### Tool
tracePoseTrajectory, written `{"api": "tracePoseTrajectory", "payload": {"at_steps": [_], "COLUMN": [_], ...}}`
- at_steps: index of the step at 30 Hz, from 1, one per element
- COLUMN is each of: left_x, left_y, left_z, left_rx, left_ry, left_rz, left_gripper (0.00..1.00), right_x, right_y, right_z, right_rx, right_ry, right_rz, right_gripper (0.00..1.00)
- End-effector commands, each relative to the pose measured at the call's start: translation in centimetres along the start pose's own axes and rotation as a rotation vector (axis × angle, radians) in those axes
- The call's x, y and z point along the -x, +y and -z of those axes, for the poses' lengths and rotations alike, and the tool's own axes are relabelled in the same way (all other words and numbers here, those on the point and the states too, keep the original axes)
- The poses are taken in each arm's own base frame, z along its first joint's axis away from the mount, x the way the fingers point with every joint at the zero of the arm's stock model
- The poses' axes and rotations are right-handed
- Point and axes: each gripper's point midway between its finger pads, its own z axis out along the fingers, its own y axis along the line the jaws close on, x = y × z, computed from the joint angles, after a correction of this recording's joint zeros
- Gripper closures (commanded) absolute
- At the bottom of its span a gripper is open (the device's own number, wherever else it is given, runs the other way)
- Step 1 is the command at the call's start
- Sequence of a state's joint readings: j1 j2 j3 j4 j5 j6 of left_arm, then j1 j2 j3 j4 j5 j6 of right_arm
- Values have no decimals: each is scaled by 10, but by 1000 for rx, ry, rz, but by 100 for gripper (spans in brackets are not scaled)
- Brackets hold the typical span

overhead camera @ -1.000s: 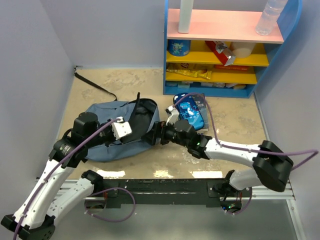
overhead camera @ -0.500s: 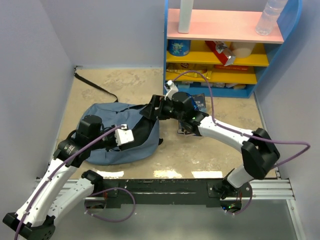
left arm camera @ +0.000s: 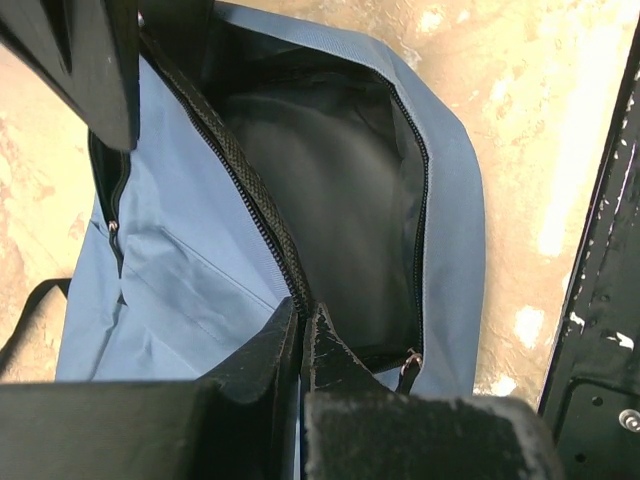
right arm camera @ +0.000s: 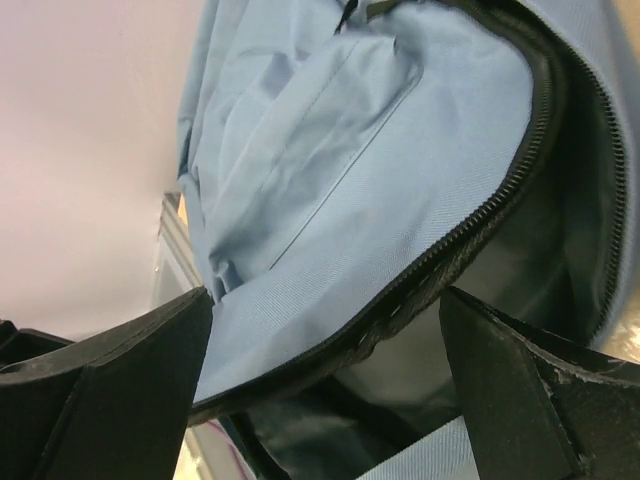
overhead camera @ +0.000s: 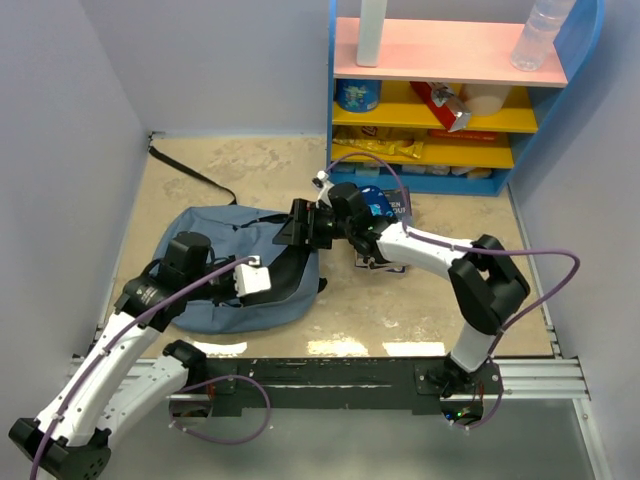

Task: Pack the student bag
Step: Unzip the student bag at the center of the board.

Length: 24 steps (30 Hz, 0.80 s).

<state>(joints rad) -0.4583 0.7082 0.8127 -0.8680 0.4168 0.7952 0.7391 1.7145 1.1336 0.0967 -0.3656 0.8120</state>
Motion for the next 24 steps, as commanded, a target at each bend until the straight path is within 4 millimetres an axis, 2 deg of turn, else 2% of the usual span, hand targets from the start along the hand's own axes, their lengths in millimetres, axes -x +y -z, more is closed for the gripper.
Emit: {"api": "tracePoseTrajectory", "payload": {"at_steps": [1,2,5,6,9,12,15,18,19,20,22,24], "left_x": [1,0,0,-1,-1,-3,-5,-15,-24,-29,-37,-38], "left_y": [0,-1,-2,-3,-4,-4,5,32,45,50,56,55], "left_z": [-1,-2,-2,-3,-3,-4,-9,-20,-27,-31,-41,-46], "left_rx": [-13,-16,-21,-25,-33,-30,9,73,92,94,86,86], "left_ry": [-14,-9,-11,-10,-9,-5,-1,69,130,156,192,182], "left_rz": [-47,-50,-50,-50,-48,-50,-82,-179,-199,-203,-195,-178], "left_gripper": [100,100,100,100,100,100,100,100,100,100,100,100], "right_x": [1,1,-2,-1,3,8,27,54,60,65,72,67], "right_y": [15,16,16,18,17,14,14,10,6,-3,0,-8], "right_z": [-13,-15,-23,-24,-27,-29,-23,-6,-1,5,17,22], "right_rx": [96,108,133,140,128,97,95,61,43,10,8,-23], "right_ry": [37,34,59,60,62,48,1,-75,-98,-122,-151,-143], "right_rz": [-23,-27,-36,-32,-8,11,16,24,32,38,55,68], "right_gripper": [1,1,25,53,100,100,100,100,100,100,100,100]}}
